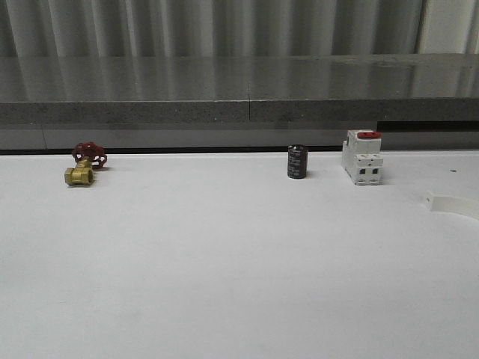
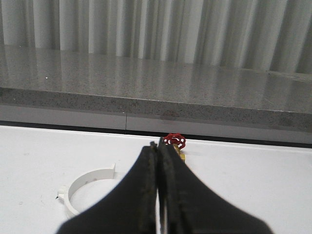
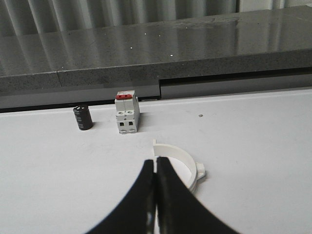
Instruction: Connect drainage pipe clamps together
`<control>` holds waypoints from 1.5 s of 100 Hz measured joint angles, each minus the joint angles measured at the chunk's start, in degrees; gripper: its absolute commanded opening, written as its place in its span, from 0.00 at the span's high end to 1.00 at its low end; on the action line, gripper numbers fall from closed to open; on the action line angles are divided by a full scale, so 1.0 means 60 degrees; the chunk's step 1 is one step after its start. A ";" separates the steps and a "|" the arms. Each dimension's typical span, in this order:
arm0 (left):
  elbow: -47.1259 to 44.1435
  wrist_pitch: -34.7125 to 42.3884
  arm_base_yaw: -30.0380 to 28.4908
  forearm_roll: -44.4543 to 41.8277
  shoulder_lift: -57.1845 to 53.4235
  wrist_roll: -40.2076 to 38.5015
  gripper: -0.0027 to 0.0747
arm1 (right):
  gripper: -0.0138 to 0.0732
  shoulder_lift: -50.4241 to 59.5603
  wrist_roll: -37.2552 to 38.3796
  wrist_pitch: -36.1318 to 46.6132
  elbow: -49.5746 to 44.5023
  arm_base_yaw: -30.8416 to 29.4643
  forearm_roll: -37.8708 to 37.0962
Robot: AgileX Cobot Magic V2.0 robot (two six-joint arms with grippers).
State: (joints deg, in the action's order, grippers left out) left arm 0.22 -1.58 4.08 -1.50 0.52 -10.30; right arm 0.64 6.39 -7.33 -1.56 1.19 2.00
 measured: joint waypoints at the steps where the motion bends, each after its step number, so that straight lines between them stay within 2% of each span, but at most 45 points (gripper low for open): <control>1: 0.0000 0.0000 0.0000 0.0000 0.0000 0.0000 0.99 | 0.92 0.0000 0.0000 0.0000 0.0000 0.0000 0.0000; 48: 0.0030 -0.0179 0.0000 0.0000 0.0000 0.0000 0.99 | 0.92 0.0000 0.0000 0.0000 0.0000 0.0000 0.0000; 64: 0.0553 -0.1362 0.0000 0.0033 0.0226 0.0000 0.99 | 0.92 0.0000 0.0000 0.0000 0.0000 0.0000 0.0000; 81: 0.2407 -0.3030 0.0000 0.0073 0.1253 0.0000 0.99 | 0.92 0.0000 0.0000 0.0000 0.0000 0.0000 0.0000; 97: 0.4288 -0.5261 0.0000 0.0007 0.2827 0.0000 0.99 | 0.92 0.0000 0.0000 0.0000 0.0000 0.0000 0.0000; 110: 0.5248 -0.6640 0.0000 -0.0032 0.3979 0.0000 0.99 | 0.92 0.0000 0.0000 0.0000 0.0000 0.0000 0.0000; 141: 0.5490 -0.7265 0.0000 -0.0114 0.5355 0.0000 0.99 | 0.92 0.0000 0.0000 0.0000 0.0000 0.0000 0.0000; 150: 0.5490 -0.7283 0.0000 -0.0152 0.5490 0.0043 0.94 | 0.92 0.0000 0.0000 0.0000 0.0000 0.0000 0.0000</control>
State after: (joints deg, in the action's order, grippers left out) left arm 33.16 -45.28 4.08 -2.41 33.46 -10.05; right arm 0.64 6.39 -7.33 -1.56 1.19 2.00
